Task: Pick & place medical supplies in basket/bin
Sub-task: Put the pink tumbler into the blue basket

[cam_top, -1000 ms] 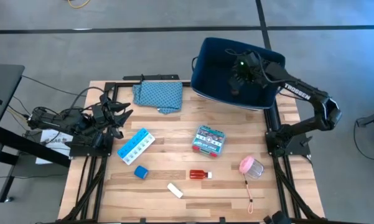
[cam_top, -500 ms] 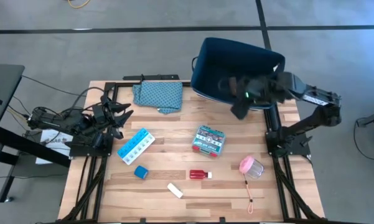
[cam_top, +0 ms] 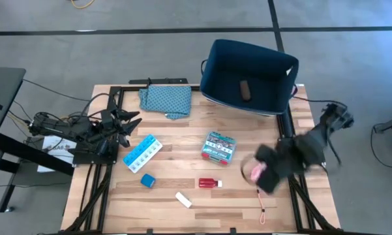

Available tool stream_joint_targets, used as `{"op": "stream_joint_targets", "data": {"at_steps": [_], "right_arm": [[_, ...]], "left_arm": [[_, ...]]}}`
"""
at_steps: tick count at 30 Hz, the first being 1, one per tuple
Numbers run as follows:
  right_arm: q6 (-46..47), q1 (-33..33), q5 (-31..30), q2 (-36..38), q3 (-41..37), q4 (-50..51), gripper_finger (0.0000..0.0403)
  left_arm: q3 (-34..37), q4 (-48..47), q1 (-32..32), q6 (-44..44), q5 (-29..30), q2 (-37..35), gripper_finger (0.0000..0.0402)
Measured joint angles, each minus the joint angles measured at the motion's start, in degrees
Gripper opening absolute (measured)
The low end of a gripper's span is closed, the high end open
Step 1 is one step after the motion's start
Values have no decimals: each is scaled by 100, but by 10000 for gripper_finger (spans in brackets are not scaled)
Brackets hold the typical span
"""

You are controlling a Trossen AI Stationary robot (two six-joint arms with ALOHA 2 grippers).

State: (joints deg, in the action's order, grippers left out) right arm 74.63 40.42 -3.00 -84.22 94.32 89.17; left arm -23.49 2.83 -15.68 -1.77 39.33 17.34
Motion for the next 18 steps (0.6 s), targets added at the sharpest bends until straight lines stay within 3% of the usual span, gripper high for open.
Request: {"op": "stream_joint_targets", "data": {"at_steps": [9, 18], "right_arm": [[2605, 1494, -284, -1546, -5, -270, 194], [3283, 1733, 160, -3129, -7, -1113, 192]], "left_arm": [[0, -103, 0, -211, -112, 0, 138], [0, -97, 0, -259, -148, 0, 138]]}}
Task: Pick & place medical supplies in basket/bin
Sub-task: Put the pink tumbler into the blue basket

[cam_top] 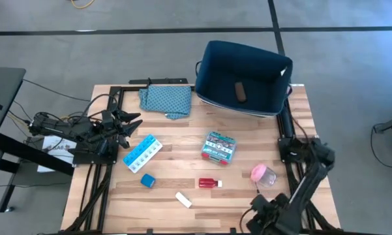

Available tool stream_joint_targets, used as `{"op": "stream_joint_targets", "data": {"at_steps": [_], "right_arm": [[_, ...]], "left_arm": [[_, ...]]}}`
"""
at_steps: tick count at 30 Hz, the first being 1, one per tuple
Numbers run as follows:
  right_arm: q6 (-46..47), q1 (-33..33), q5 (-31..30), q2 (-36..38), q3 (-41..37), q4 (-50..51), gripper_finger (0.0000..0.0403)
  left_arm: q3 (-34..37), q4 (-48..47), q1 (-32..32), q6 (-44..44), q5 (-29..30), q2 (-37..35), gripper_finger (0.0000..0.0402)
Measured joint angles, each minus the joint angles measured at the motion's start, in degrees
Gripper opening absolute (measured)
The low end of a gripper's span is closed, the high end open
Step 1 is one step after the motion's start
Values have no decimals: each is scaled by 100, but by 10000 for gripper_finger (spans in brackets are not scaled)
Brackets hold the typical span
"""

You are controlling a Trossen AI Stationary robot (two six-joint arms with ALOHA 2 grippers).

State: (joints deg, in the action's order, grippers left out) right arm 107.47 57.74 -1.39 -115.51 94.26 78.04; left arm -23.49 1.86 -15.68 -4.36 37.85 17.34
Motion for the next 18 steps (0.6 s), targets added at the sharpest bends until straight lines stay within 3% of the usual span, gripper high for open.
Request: {"op": "stream_joint_targets", "data": {"at_steps": [7, 14, 18], "right_arm": [[864, 49, -30, -647, -2, -150, 191], [2041, 318, -183, -669, -156, 34, 185], [2345, 371, -320, -666, -683, -22, 181]], "left_arm": [[0, 42, 0, 0, 0, 0, 138], [0, 215, 0, 36, 4, -2, 138], [0, 213, 0, 44, 4, -2, 138]]}}
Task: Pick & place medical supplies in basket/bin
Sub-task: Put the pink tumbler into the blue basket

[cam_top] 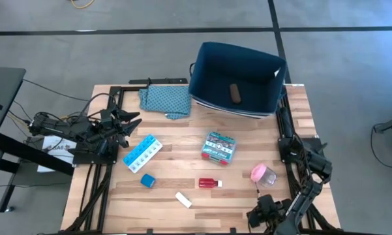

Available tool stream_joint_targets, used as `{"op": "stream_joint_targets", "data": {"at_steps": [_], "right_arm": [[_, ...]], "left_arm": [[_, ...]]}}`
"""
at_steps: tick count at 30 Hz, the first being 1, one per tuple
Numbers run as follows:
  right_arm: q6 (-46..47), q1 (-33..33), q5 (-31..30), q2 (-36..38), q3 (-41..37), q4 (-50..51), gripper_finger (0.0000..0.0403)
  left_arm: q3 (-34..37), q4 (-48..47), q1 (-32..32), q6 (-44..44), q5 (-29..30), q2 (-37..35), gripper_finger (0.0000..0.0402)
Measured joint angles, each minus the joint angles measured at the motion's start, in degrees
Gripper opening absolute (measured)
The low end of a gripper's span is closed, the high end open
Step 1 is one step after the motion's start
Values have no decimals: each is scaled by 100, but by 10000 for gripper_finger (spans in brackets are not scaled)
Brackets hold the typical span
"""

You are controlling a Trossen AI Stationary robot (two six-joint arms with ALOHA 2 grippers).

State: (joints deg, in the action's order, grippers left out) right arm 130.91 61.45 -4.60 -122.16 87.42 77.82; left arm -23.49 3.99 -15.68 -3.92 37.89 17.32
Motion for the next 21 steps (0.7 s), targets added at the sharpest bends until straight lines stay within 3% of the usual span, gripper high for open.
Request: {"op": "stream_joint_targets", "data": {"at_steps": [5, 16, 21], "right_arm": [[-101, -140, -357, 16, -573, -493, 172], [-339, -315, -1046, 48, -662, -314, 154], [-496, -449, -935, -99, -893, -711, 140]], "left_arm": [[0, 0, 0, 0, 0, 0, 138], [0, 55, 2, 0, 48, 0, 138], [0, 50, 0, -11, 48, 0, 138]]}}
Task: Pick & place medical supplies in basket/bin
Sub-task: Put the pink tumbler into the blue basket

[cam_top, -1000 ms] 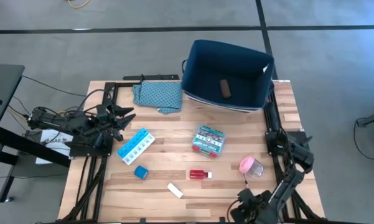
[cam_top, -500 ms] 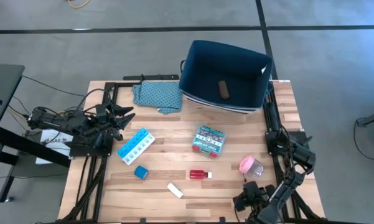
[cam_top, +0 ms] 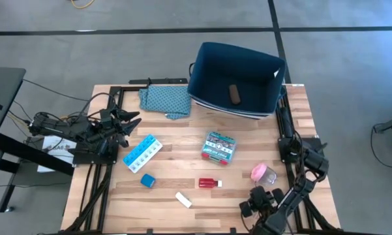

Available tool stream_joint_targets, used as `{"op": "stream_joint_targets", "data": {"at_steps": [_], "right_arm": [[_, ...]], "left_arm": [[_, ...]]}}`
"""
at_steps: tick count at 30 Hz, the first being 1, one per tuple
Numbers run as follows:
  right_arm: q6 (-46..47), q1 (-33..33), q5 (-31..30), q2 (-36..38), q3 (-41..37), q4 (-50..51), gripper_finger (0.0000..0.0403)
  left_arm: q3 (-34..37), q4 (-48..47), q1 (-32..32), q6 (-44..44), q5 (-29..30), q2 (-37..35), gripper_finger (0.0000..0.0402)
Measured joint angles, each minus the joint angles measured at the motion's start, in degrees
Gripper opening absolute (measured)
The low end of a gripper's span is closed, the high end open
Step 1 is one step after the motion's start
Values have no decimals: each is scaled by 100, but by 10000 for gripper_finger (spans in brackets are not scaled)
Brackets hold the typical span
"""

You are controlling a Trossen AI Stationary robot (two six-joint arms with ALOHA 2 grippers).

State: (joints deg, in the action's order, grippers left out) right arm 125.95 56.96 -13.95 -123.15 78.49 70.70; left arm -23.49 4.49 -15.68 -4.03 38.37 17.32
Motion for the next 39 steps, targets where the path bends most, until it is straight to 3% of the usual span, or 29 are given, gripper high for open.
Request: {"op": "stream_joint_targets", "data": {"at_steps": [7, 12, 17, 24, 29, 35, 39], "right_arm": [[195, 4, -165, -65, -63, 36, 109], [-40, -6, -165, -100, -33, 217, 61], [-56, 30, 533, -181, -106, 1072, 10], [-538, 50, 480, -155, -61, 860, 3], [-713, 42, -435, -64, 542, 1049, 2], [-813, 34, -2609, 326, 1398, 1927, 1], [-1629, 5, -3982, 860, 1546, 1831, 1]], "left_arm": [[0, -2, 0, -24, 2, 0, 138], [0, -2, 2, -24, 0, 2, 138], [0, -2, 0, -26, 0, 2, 138], [0, 5, 1, -28, 11, 2, 138], [0, 59, 2, -28, 149, 2, 138], [0, 59, 2, -28, 150, 2, 138], [0, 61, 2, -31, 151, 4, 138]]}}
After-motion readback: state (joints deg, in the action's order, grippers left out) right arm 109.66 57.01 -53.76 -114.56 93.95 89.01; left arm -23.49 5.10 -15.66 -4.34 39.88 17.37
